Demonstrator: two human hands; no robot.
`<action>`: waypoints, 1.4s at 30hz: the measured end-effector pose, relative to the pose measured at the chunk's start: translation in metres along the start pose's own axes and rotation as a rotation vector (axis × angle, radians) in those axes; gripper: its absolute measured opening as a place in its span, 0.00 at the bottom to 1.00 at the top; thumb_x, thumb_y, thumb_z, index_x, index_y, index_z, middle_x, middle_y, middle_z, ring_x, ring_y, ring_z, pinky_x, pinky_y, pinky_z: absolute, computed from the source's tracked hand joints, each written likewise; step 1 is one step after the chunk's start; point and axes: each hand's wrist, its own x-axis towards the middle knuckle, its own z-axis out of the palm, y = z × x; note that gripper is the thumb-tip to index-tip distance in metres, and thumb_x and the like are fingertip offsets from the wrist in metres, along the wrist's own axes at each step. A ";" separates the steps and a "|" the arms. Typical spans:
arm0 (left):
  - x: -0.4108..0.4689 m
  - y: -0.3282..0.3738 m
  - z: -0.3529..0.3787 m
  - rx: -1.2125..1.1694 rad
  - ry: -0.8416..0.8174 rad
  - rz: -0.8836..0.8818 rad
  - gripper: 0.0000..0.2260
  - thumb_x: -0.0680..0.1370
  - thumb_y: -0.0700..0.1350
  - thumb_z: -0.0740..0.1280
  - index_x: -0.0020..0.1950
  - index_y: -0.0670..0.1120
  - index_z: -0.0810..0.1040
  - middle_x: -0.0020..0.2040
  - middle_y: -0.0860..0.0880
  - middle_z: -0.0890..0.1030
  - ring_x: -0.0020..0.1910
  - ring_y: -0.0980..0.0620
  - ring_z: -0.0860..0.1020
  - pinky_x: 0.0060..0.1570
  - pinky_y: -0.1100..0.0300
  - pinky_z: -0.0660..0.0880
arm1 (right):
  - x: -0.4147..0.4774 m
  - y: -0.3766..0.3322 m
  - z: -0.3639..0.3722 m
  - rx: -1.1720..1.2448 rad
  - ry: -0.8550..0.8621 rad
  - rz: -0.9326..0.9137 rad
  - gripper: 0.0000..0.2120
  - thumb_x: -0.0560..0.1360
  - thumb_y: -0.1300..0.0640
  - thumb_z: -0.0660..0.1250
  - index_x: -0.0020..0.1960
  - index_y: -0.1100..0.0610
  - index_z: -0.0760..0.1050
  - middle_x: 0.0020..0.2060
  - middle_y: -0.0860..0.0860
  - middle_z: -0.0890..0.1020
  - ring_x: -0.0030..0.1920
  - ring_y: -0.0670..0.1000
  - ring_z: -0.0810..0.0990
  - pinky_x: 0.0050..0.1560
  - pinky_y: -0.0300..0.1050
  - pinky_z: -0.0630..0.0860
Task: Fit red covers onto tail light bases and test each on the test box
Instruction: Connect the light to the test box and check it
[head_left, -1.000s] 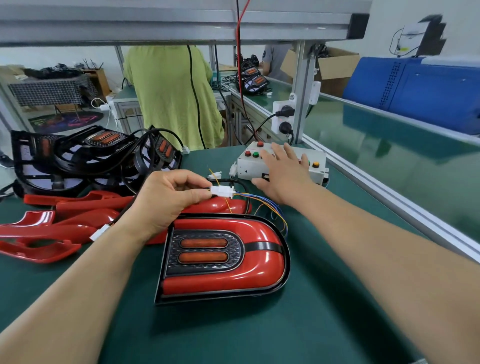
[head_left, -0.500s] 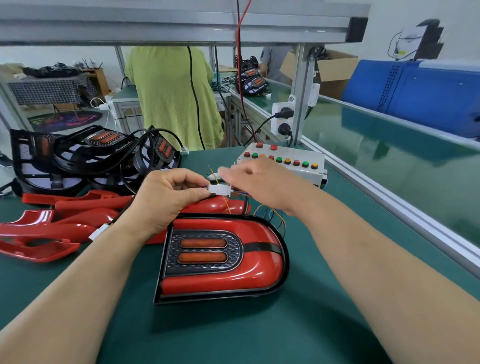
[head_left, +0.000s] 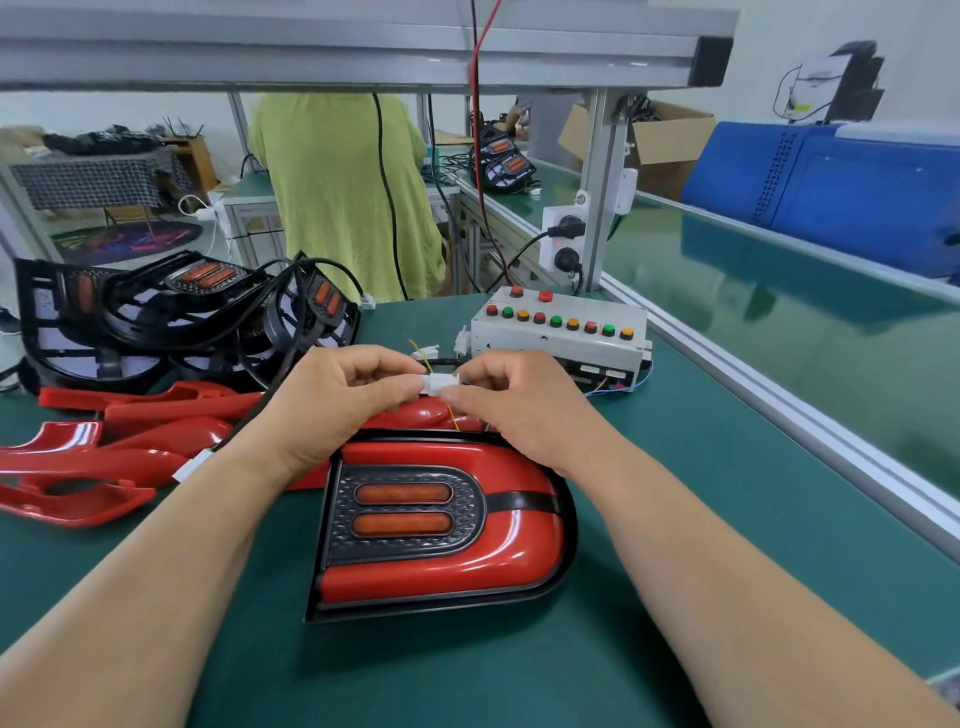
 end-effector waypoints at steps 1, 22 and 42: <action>0.000 0.000 0.000 0.013 0.000 0.000 0.04 0.75 0.42 0.73 0.46 0.50 0.86 0.36 0.54 0.84 0.34 0.63 0.78 0.39 0.72 0.74 | -0.001 0.000 0.000 0.000 0.004 -0.005 0.06 0.74 0.49 0.73 0.47 0.52 0.83 0.29 0.40 0.81 0.31 0.37 0.77 0.34 0.27 0.69; -0.003 0.007 -0.004 -0.020 -0.123 -0.100 0.14 0.62 0.53 0.77 0.45 0.51 0.87 0.41 0.45 0.86 0.40 0.51 0.83 0.45 0.61 0.80 | -0.004 0.000 -0.002 -0.031 -0.028 -0.045 0.07 0.72 0.52 0.76 0.48 0.53 0.84 0.32 0.43 0.82 0.33 0.36 0.78 0.37 0.28 0.72; -0.004 0.009 -0.003 0.030 -0.069 -0.064 0.15 0.60 0.57 0.76 0.42 0.52 0.87 0.41 0.39 0.84 0.38 0.51 0.79 0.47 0.52 0.77 | -0.004 -0.002 -0.002 -0.092 -0.064 -0.112 0.05 0.74 0.53 0.74 0.50 0.49 0.83 0.36 0.43 0.83 0.36 0.37 0.78 0.39 0.30 0.72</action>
